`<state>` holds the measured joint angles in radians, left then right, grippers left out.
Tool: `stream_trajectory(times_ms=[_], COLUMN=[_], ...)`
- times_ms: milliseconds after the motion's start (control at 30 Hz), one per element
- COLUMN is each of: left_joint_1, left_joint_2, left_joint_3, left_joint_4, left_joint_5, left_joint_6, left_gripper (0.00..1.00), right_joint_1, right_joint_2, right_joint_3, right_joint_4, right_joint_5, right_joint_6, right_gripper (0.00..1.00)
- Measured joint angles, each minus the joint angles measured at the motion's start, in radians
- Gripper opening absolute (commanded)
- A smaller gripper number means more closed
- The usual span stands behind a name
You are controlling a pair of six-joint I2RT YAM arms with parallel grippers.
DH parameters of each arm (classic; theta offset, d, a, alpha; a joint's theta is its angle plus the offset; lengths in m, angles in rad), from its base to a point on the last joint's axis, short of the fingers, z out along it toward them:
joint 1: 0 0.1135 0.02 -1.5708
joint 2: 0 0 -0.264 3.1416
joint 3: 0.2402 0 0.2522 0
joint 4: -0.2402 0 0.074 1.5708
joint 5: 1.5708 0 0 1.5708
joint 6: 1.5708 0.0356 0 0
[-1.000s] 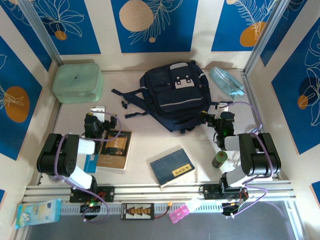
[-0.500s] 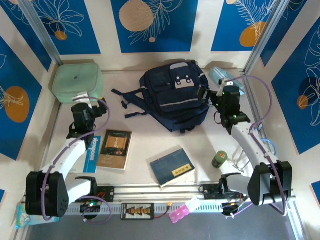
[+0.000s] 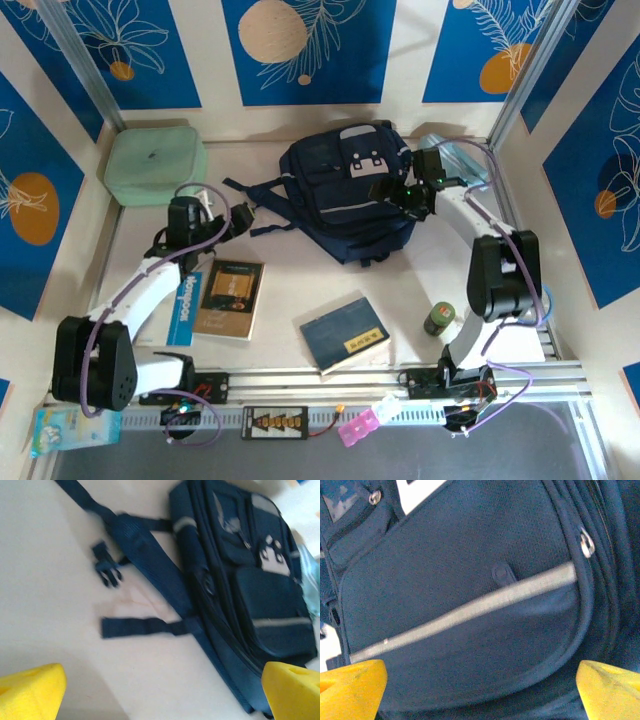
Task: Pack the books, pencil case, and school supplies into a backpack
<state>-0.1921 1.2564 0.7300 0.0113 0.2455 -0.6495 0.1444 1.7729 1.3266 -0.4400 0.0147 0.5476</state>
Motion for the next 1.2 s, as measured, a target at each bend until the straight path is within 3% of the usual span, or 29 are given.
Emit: stream_trajectory(times_ms=[167, 333, 600, 800, 1033, 1200], left_joint_1=[-0.072, -0.114, -0.172, -0.219, -0.224, -0.224], left_joint_2=[0.023, 0.061, 0.138, 0.286, 0.339, 0.316], left_joint_3=[-0.015, -0.018, -0.018, 0.023, 0.064, 0.084], left_joint_4=[0.022, 0.033, 0.055, 0.123, 0.138, 0.089], left_joint_5=[0.035, 0.043, 0.062, 0.134, 0.142, 0.109], left_joint_6=[-0.065, -0.117, -0.192, -0.234, -0.263, -0.263], left_gripper=[1.0, 1.0, 0.98, 0.9, 0.89, 0.9], right_joint_1=[0.003, 0.035, 0.24, 0.348, 0.243, 0.129], right_joint_2=[0.111, 0.121, -0.013, -0.08, -0.199, -0.192], right_joint_3=[0.068, 0.036, -0.159, -0.19, -0.19, -0.178], right_joint_4=[-0.006, 0.006, 0.073, 0.05, 0.013, -0.018], right_joint_5=[0.0, 0.008, 0.031, 0.032, 0.03, 0.026], right_joint_6=[0.028, 0.1, 0.333, 0.434, 0.417, 0.356], right_gripper=[0.93, 0.92, 0.92, 0.93, 0.93, 0.93])
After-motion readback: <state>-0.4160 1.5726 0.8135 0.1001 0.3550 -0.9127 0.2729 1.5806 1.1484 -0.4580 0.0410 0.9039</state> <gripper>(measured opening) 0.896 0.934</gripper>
